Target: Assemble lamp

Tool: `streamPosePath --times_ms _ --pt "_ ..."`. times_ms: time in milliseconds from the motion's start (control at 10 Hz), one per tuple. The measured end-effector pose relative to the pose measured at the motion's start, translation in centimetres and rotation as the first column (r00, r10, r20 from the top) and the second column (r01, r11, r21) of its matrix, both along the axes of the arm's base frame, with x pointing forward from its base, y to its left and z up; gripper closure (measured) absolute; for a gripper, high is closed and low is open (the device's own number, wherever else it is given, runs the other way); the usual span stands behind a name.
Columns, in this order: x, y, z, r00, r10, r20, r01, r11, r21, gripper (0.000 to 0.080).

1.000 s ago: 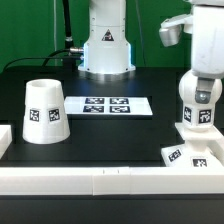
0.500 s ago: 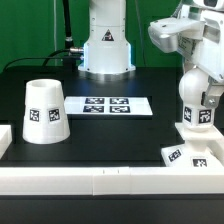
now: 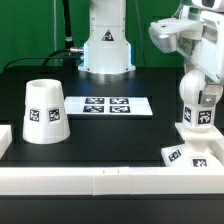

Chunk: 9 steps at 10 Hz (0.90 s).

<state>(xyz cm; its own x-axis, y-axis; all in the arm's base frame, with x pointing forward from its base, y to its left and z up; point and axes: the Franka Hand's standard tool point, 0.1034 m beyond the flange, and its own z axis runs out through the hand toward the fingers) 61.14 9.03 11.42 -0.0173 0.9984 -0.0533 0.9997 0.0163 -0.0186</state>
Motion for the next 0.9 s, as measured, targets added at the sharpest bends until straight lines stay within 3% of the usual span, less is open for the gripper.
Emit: streamPosePath --times_ms 400,900 --pt "-0.12 0.06 -0.06 0.937 -0.348 0.013 0.348 0.937 0.002 0.0223" --pt "-0.15 0.18 -0.13 0.743 -0.669 0.021 0.669 0.743 0.017 0.0223"
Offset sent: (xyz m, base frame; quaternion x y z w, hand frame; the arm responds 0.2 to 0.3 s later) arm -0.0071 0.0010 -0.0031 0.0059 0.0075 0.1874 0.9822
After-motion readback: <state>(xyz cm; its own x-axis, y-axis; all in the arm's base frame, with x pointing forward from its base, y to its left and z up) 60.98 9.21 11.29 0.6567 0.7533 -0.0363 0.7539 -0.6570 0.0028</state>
